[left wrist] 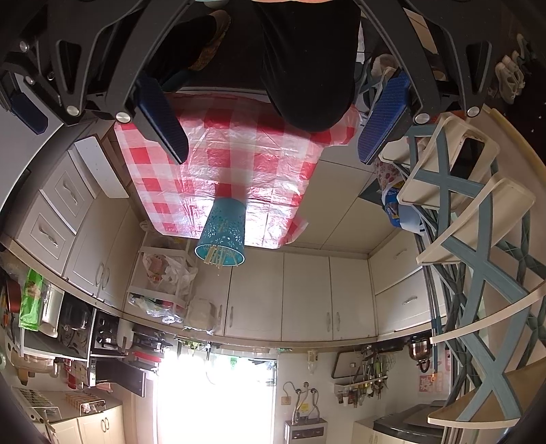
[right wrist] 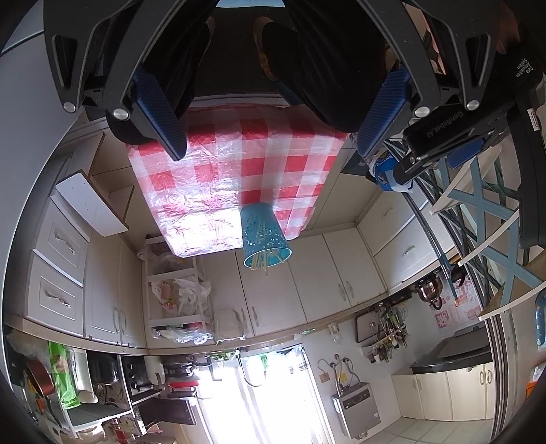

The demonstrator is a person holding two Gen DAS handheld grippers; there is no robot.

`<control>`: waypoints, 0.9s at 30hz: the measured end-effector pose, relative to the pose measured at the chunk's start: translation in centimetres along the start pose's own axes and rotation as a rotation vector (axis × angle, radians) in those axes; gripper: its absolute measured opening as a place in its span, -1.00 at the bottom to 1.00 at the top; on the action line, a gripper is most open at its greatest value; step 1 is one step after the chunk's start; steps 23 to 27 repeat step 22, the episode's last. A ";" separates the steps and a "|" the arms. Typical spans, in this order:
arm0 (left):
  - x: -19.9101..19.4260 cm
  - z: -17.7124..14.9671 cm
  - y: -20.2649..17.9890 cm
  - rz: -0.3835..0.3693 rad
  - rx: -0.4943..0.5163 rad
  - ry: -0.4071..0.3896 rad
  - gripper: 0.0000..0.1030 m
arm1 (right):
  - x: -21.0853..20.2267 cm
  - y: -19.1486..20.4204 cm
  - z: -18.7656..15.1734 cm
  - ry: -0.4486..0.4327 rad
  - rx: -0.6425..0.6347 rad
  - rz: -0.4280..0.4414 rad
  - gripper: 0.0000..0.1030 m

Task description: Organize utensils

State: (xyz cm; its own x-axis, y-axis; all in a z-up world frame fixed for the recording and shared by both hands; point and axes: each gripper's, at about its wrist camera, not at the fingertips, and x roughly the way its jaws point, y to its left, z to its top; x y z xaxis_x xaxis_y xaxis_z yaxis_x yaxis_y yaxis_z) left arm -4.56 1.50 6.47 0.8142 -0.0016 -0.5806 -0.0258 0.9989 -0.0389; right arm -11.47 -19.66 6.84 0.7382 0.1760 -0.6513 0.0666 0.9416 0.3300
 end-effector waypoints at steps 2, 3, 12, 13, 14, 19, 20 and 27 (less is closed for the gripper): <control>0.0 0.0 0.0 -0.001 -0.001 0.001 0.85 | 0.0 0.0 0.1 -0.001 0.000 0.000 0.86; 0.0 0.0 0.0 0.000 -0.001 0.000 0.85 | 0.1 -0.1 0.2 0.000 0.001 0.000 0.86; 0.7 -0.1 0.0 0.003 -0.005 0.009 0.85 | 0.4 0.0 0.3 0.004 -0.001 -0.001 0.86; 0.9 0.0 0.0 0.003 -0.006 0.011 0.85 | 0.5 0.1 0.2 0.007 -0.001 0.000 0.86; 1.1 0.0 0.0 0.003 -0.006 0.013 0.85 | 0.7 0.0 0.3 0.010 -0.002 0.000 0.86; 2.1 0.2 -0.2 0.004 0.002 0.027 0.85 | 1.8 -0.1 0.8 0.024 -0.003 0.002 0.86; 2.3 0.3 -0.3 0.006 0.003 0.028 0.85 | 2.1 -0.1 0.9 0.027 -0.003 0.002 0.86; 2.8 0.5 -0.4 0.009 0.013 0.021 0.85 | 2.7 -0.1 1.0 0.033 -0.001 0.001 0.86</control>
